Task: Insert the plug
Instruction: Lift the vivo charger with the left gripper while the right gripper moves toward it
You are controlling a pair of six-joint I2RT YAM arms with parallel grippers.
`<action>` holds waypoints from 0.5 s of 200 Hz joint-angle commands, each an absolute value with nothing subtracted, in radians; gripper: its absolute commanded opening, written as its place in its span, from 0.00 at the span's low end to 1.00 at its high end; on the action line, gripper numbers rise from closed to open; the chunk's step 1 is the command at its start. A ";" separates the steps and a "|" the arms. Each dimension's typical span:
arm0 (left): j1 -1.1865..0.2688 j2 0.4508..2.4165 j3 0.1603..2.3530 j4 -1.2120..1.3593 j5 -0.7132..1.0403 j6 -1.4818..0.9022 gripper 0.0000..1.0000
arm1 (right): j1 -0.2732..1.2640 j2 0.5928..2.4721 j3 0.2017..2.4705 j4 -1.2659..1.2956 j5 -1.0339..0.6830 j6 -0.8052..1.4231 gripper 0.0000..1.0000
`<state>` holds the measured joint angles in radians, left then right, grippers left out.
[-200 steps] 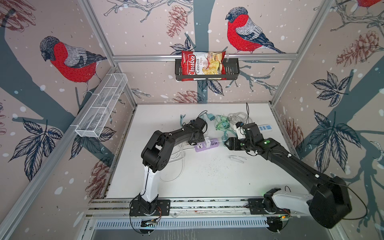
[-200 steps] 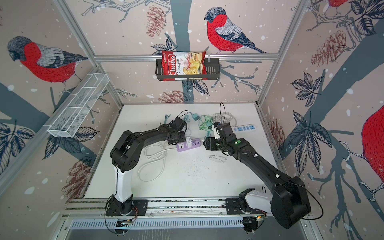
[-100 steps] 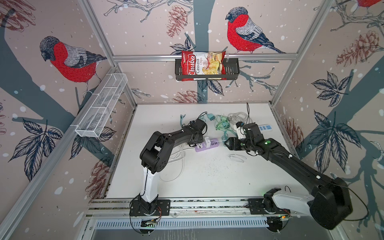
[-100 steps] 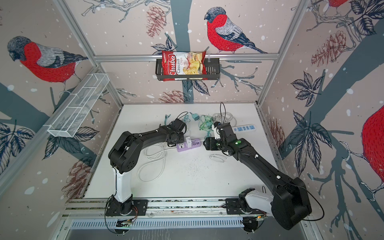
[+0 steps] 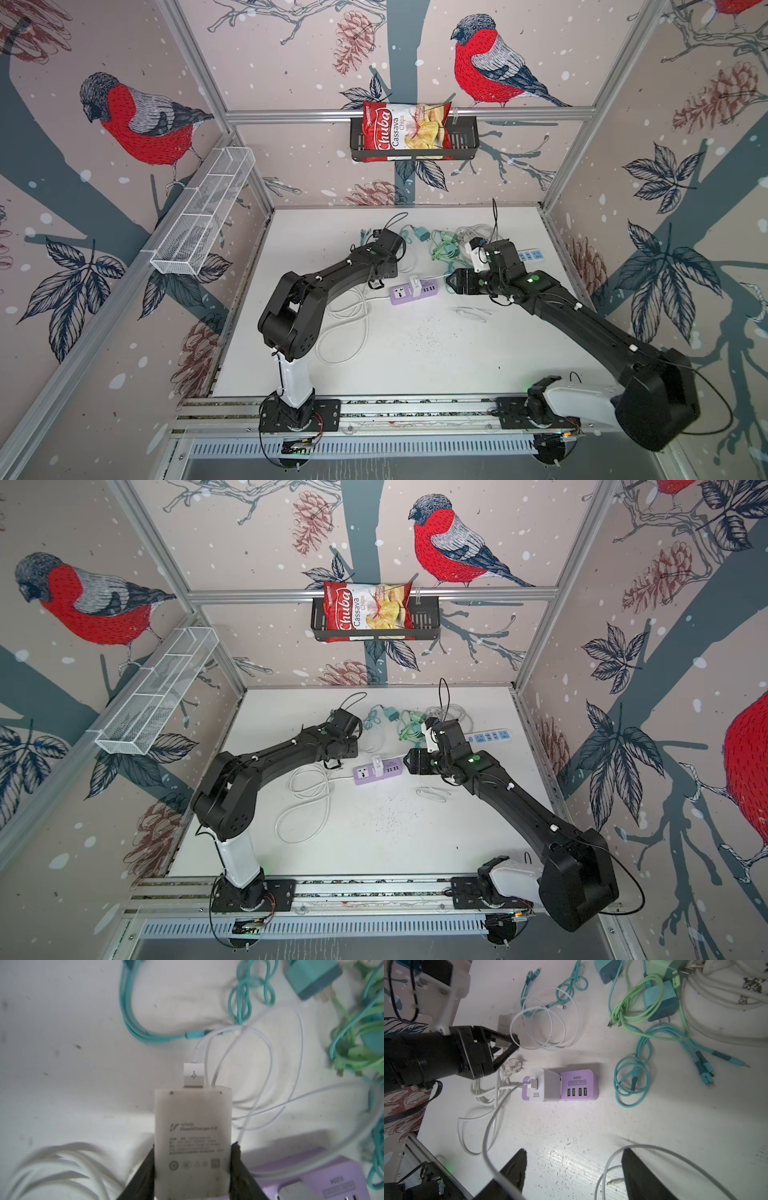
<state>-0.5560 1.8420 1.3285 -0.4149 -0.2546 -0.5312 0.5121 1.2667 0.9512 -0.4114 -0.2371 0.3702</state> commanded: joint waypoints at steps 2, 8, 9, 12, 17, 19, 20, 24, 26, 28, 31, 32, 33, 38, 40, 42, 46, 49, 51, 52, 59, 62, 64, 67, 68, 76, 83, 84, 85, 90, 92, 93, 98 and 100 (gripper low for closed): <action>-0.511 1.825 1.363 -0.409 -0.279 -0.395 0.19 | 0.513 1.300 0.995 -0.391 -0.263 0.373 0.73; -0.503 1.820 1.367 -0.408 -0.271 -0.361 0.18 | 0.514 1.308 1.010 -0.392 -0.267 0.373 0.73; -0.503 1.819 1.367 -0.408 -0.270 -0.355 0.18 | 0.514 1.308 1.010 -0.392 -0.267 0.373 0.73; -0.499 1.815 1.367 -0.403 -0.273 -0.340 0.17 | 0.512 1.311 1.017 -0.394 -0.270 0.373 0.73; -0.498 1.807 1.361 -0.390 -0.277 -0.314 0.16 | 0.513 1.313 1.026 -0.391 -0.275 0.374 0.73; -0.498 1.802 1.358 -0.382 -0.280 -0.308 0.16 | 0.512 1.315 1.031 -0.390 -0.279 0.377 0.73; -0.497 1.799 1.356 -0.380 -0.280 -0.296 0.16 | 0.512 1.315 1.031 -0.390 -0.279 0.377 0.73; -0.497 1.788 1.347 -0.361 -0.279 -0.275 0.16 | 0.512 1.317 1.038 -0.388 -0.287 0.379 0.73; -0.497 1.782 1.342 -0.353 -0.276 -0.268 0.16 | 0.511 1.319 1.041 -0.387 -0.290 0.380 0.73; -0.497 1.777 1.338 -0.345 -0.273 -0.256 0.16 | 0.512 1.319 1.045 -0.387 -0.293 0.380 0.73; -0.498 1.767 1.332 -0.332 -0.268 -0.245 0.16 | 0.512 1.320 1.052 -0.385 -0.299 0.383 0.73; -0.497 1.765 1.331 -0.327 -0.266 -0.239 0.16 | 0.512 1.320 1.054 -0.385 -0.301 0.384 0.73; -0.497 1.761 1.328 -0.323 -0.263 -0.239 0.16 | 0.511 1.320 1.057 -0.384 -0.306 0.385 0.73; -0.497 1.743 1.317 -0.304 -0.255 -0.220 0.16 | 0.510 1.319 1.064 -0.381 -0.316 0.385 0.73; -0.497 1.736 1.311 -0.290 -0.252 -0.211 0.16 | 0.510 1.318 1.069 -0.378 -0.324 0.385 0.73; -0.498 1.728 1.307 -0.280 -0.246 -0.203 0.16 | 0.510 1.318 1.071 -0.377 -0.326 0.386 0.73; -0.497 1.713 1.299 -0.260 -0.238 -0.190 0.16 | 0.510 1.315 1.075 -0.372 -0.335 0.388 0.73; -0.498 1.701 1.291 -0.245 -0.231 -0.180 0.16 | 0.509 1.314 1.080 -0.367 -0.341 0.390 0.73; -0.498 1.693 1.287 -0.233 -0.225 -0.175 0.16 | 0.507 1.312 1.082 -0.364 -0.345 0.390 0.73; -0.498 1.688 1.285 -0.230 -0.222 -0.172 0.16 | 0.507 1.312 1.083 -0.363 -0.347 0.391 0.73; -0.497 1.658 1.264 -0.187 -0.199 -0.150 0.17 | 0.504 1.307 1.091 -0.352 -0.361 0.393 0.73; -0.497 1.645 1.256 -0.163 -0.189 -0.143 0.17 | 0.501 1.304 1.094 -0.347 -0.368 0.394 0.73; -0.498 1.635 1.250 -0.153 -0.182 -0.140 0.17 | 0.500 1.303 1.096 -0.343 -0.374 0.394 0.73; -0.497 1.623 1.243 -0.134 -0.173 -0.136 0.17 | 0.498 1.301 1.098 -0.336 -0.381 0.395 0.73; -0.497 1.619 1.241 -0.128 -0.169 -0.133 0.17 | 0.496 1.300 1.098 -0.335 -0.384 0.396 0.73; -0.497 1.586 1.222 -0.081 -0.134 -0.111 0.17 | 0.489 1.295 1.101 -0.315 -0.407 0.403 0.73; -0.498 1.559 1.201 -0.030 -0.095 -0.090 0.17 | 0.480 1.293 1.099 -0.289 -0.441 0.408 0.73; -0.497 1.556 1.197 -0.023 -0.087 -0.086 0.17 | 0.480 1.293 1.099 -0.289 -0.441 0.408 0.73; -0.497 1.552 1.192 -0.015 -0.079 -0.083 0.17 | 0.478 1.293 1.099 -0.286 -0.445 0.409 0.73; -0.497 1.533 1.169 0.021 -0.037 -0.056 0.17 | 0.474 1.291 1.099 -0.269 -0.471 0.413 0.73; -0.498 1.526 1.160 0.046 -0.020 -0.048 0.17 | 0.470 1.292 1.100 -0.260 -0.481 0.417 0.73; -0.498 1.522 1.154 0.057 -0.011 -0.044 0.17 | 0.470 1.292 1.100 -0.260 -0.481 0.417 0.73; -0.500 1.505 1.128 0.107 0.021 -0.033 0.17 | 0.464 1.289 1.102 -0.251 -0.496 0.423 0.73; -0.500 1.499 1.116 0.124 0.034 -0.030 0.17 | 0.463 1.289 1.105 -0.247 -0.503 0.425 0.73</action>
